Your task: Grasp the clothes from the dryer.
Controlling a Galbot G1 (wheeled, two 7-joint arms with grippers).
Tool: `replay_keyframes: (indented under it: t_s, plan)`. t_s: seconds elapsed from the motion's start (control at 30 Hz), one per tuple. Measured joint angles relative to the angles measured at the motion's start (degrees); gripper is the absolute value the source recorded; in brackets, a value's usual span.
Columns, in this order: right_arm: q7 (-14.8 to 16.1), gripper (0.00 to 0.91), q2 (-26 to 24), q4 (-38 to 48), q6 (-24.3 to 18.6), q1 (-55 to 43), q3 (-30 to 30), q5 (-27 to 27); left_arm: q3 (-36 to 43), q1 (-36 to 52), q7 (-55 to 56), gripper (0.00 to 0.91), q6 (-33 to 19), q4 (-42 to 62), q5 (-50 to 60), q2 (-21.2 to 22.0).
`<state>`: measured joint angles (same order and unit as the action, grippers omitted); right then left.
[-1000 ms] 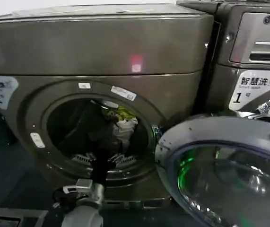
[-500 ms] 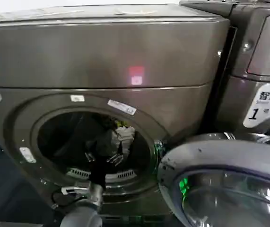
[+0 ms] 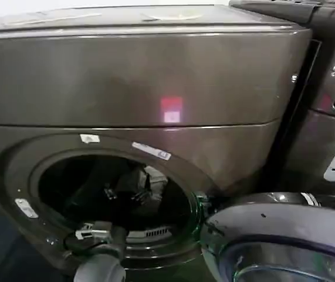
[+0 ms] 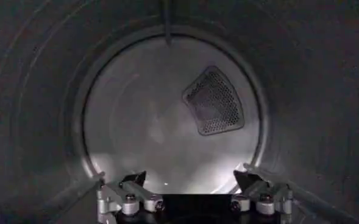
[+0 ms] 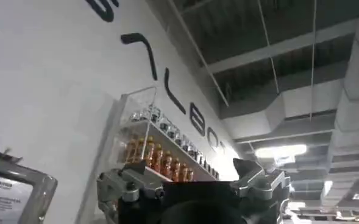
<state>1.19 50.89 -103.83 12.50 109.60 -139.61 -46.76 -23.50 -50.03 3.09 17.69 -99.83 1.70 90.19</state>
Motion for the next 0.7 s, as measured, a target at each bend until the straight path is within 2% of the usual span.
replay_keyframes:
  t_s: [0.3,0.5,0.7]
  plan:
    - [0.01,0.907,0.32,-0.19,0.12,-0.77,0.48,0.01,2.87,22.83,-7.84,0.907,-0.66,29.87,7.39,-2.24]
    - [-0.05,0.907,0.59,-0.44,0.27,-1.21,0.99,-0.17,12.99,36.66,-21.37,0.907,-8.25,50.72,14.21,-6.18]
    - [-0.01,0.907,1.05,-0.63,0.21,-1.45,1.36,-0.22,24.69,47.36,-37.05,0.907,-16.54,66.54,18.87,-8.46]
